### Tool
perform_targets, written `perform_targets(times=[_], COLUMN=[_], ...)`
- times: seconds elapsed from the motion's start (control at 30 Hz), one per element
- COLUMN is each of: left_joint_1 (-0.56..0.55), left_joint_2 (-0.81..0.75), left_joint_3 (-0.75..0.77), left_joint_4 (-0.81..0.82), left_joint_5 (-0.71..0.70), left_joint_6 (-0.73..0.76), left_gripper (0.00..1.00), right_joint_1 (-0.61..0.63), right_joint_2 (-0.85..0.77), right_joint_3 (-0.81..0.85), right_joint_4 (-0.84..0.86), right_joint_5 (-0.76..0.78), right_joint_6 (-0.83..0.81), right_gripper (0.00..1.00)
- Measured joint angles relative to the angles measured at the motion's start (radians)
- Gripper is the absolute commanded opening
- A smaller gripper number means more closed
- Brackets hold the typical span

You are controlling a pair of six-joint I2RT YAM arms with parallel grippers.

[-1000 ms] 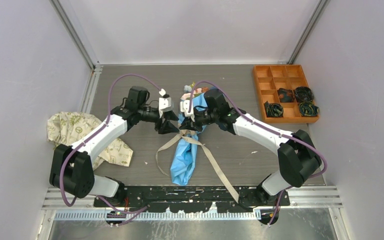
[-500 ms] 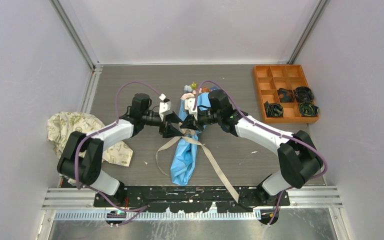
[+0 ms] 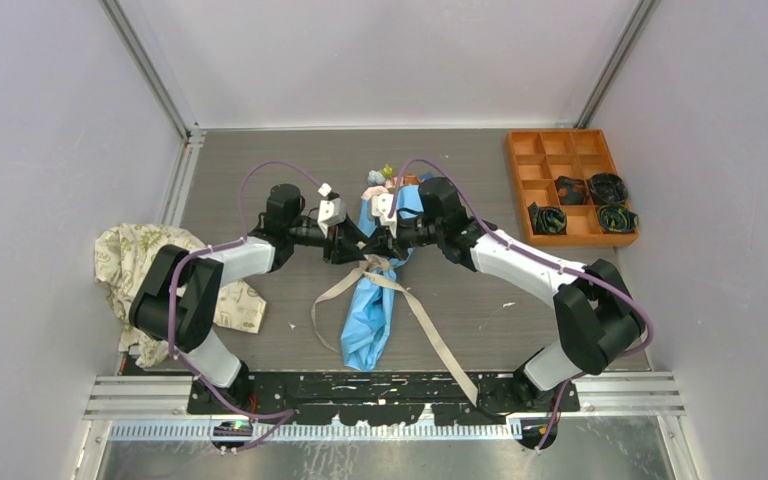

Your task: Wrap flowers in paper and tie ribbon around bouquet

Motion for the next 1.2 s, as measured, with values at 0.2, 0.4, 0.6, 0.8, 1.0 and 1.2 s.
perform_targets(times=[0.2,0.4,0.6,0.8,1.0,1.2], left_joint_1=[0.007,-0.007,-0.027,-0.040,-0.034,0.006], left_joint_2=[0.003,0.003,0.001,-0.004,-0.013,-0.014], left_joint_3=[0.000,0.000,-0.009,-0.029,-0.035,-0.035], left_joint_4=[-0.084,-0.135,-0.026,0.011,0.015,-0.005], left_joint_5=[0.055,0.068,-0.040,-0.077,-0.116,-0.132], left_joint_6=[0.128,0.158,0.024,-0.047,-0.036,0.034], left_gripper=[0.61,0.52,0.33,0.00,0.00,0.00], right_joint_1=[-0.006,-0.019,-0.019,-0.025,-0.027,-0.055], right_joint_2=[0.007,0.007,0.007,0.007,0.006,-0.129], right_joint_3=[0.000,0.000,-0.003,-0.006,-0.011,-0.105], right_joint_4=[-0.003,-0.003,0.008,0.021,0.032,0.012], right_joint_5=[-0.006,0.013,0.015,0.030,0.049,0.175], right_joint_6=[0.008,0.007,0.012,0.024,0.094,0.255], right_gripper=[0.01,0.01,0.01,0.04,0.56,0.59])
